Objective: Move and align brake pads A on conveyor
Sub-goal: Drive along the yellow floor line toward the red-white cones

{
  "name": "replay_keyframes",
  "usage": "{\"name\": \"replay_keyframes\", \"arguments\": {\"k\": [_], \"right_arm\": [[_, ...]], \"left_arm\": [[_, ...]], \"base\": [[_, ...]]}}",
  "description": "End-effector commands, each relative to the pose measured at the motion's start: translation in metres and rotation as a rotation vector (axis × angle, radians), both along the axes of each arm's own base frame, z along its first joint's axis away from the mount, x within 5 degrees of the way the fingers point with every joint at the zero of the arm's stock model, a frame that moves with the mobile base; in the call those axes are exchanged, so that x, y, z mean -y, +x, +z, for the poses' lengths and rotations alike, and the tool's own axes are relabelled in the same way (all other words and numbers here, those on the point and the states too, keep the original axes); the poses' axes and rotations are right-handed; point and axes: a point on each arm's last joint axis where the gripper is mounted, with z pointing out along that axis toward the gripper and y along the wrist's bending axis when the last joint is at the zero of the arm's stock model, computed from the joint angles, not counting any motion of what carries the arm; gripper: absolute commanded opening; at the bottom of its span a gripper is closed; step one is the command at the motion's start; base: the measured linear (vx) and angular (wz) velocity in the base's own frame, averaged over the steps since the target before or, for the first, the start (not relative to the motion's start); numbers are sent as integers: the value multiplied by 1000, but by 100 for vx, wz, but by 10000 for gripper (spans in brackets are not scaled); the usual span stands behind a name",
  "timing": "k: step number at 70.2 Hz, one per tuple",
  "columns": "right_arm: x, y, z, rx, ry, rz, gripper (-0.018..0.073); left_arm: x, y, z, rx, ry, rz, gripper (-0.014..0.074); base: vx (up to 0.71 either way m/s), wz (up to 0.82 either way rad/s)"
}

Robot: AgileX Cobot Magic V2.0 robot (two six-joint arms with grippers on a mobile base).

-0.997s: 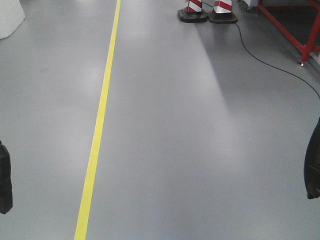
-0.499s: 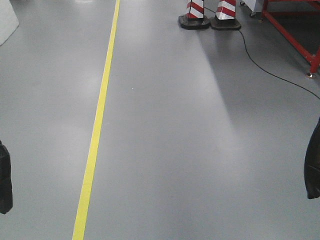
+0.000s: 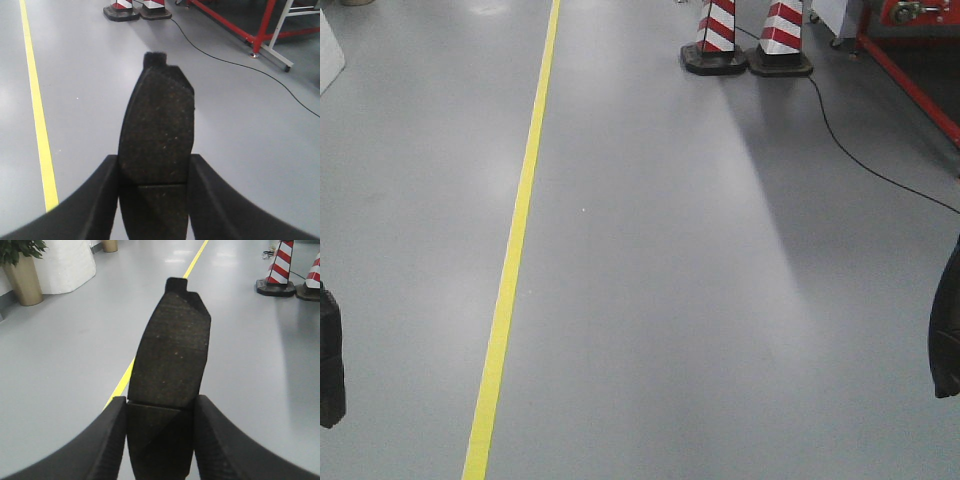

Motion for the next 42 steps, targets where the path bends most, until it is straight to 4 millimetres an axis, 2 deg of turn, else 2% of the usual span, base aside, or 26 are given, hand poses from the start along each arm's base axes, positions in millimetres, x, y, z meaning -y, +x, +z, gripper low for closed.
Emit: {"name": "replay_keyframes", "arguments": {"k": [1, 42], "right_arm": [[-1, 1, 18, 119, 28, 8, -3], [-1, 1, 18, 119, 28, 8, -3]], "left_arm": [[2, 2, 17, 106, -44, -16, 153], [2, 2, 17, 106, -44, -16, 153]], "base": [[48, 4], [48, 8]]}}
